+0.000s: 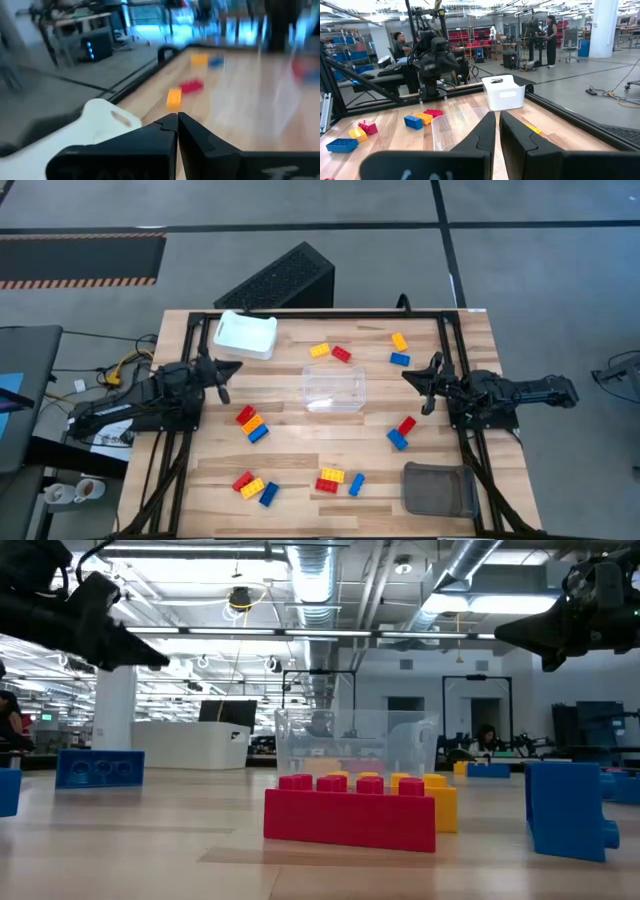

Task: Sort & place blocks by color
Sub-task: Put the blue game piece into the white bin

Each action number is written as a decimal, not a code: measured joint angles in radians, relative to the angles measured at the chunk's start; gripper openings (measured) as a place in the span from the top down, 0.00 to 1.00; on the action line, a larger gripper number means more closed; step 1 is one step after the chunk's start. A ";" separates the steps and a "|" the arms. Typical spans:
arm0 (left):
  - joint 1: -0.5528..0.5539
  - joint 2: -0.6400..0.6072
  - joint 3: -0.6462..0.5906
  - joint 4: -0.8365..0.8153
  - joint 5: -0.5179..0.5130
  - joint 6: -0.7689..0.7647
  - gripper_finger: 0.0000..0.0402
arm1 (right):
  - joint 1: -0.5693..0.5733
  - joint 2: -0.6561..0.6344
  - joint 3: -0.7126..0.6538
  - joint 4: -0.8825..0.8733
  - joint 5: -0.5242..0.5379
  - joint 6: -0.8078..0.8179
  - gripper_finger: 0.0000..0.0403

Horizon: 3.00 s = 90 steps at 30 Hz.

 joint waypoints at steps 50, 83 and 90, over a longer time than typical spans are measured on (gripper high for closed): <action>-0.430 0.964 0.506 -0.211 0.112 -0.522 0.48 | 0.000 0.000 0.000 0.000 0.000 0.000 0.87; -0.764 1.422 0.502 -0.157 -0.017 -0.928 0.51 | 0.000 0.000 0.000 0.000 0.000 0.000 0.87; -0.759 1.421 0.504 -0.169 0.044 -0.859 0.75 | 0.000 0.000 0.000 0.000 0.000 0.000 0.87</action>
